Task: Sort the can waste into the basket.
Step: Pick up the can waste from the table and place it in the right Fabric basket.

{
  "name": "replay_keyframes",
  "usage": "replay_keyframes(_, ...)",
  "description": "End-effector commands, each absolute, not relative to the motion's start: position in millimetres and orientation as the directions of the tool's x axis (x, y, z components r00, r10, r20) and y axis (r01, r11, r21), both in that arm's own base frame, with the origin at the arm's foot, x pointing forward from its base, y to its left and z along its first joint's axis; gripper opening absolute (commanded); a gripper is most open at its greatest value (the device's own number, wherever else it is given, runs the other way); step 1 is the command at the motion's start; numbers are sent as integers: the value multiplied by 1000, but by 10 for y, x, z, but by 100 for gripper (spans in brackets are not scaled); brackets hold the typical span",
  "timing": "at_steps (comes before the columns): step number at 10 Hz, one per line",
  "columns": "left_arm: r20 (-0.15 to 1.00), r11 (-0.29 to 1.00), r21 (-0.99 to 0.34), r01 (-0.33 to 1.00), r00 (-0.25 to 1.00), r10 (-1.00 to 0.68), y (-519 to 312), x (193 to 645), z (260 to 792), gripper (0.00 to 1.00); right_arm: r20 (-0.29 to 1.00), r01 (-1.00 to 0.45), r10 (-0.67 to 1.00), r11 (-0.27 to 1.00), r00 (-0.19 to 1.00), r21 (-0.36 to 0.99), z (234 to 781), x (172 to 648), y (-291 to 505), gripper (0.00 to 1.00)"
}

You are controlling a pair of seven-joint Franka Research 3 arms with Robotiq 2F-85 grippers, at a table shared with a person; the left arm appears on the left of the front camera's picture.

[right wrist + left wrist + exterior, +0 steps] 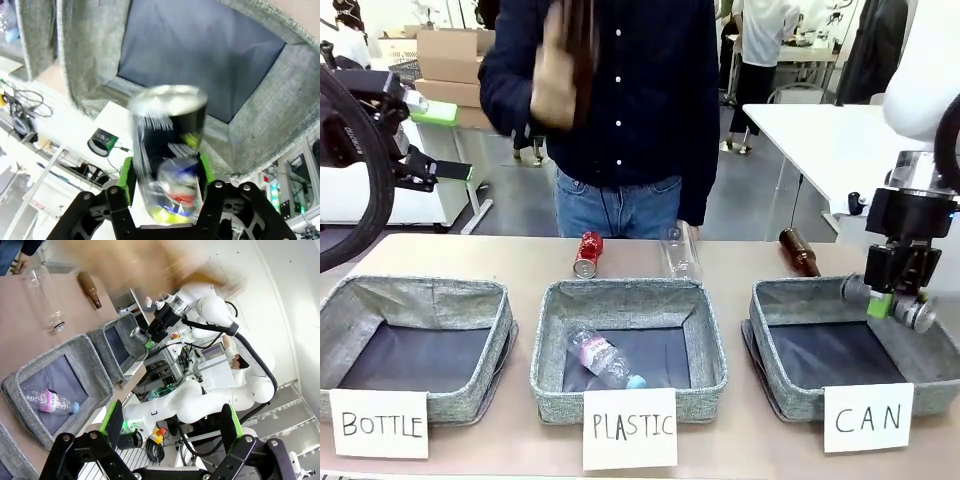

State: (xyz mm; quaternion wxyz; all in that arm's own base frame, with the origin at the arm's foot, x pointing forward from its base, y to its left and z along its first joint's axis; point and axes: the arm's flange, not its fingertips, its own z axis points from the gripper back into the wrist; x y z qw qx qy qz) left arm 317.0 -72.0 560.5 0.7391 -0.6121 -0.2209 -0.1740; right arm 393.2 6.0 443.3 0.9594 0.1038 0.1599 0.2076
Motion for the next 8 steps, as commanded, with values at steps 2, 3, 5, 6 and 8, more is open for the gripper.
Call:
replay_keyframes(2, 558, 169, -820, 547, 830, 22, -730, 3173, 5609, 100, -245, -368, 444, 880, 862, 299, 4473, 3979, -21, 100)
replay_keyframes(3, 558, 169, -820, 547, 830, 22, -730, 3173, 5609, 100, -235, -363, 438, 881, 867, 304, 4438, 3958, -28, 100)
replay_keyframes(5, 558, 169, -820, 547, 830, 22, -730, 3173, 5609, 100, -197, -360, 438, 871, 877, 335, 4413, 3946, -51, 100)
replay_keyframes(6, 558, 169, -820, 547, 830, 22, -730, 3173, 5609, 100, -168, -356, 441, 856, 882, 376, 4422, 3967, -67, 100)
replay_keyframes(8, 558, 169, -820, 547, 830, 22, -730, 3173, 5609, 100, 33, -384, 485, 648, 874, 657, 4601, 4037, -19, 100)
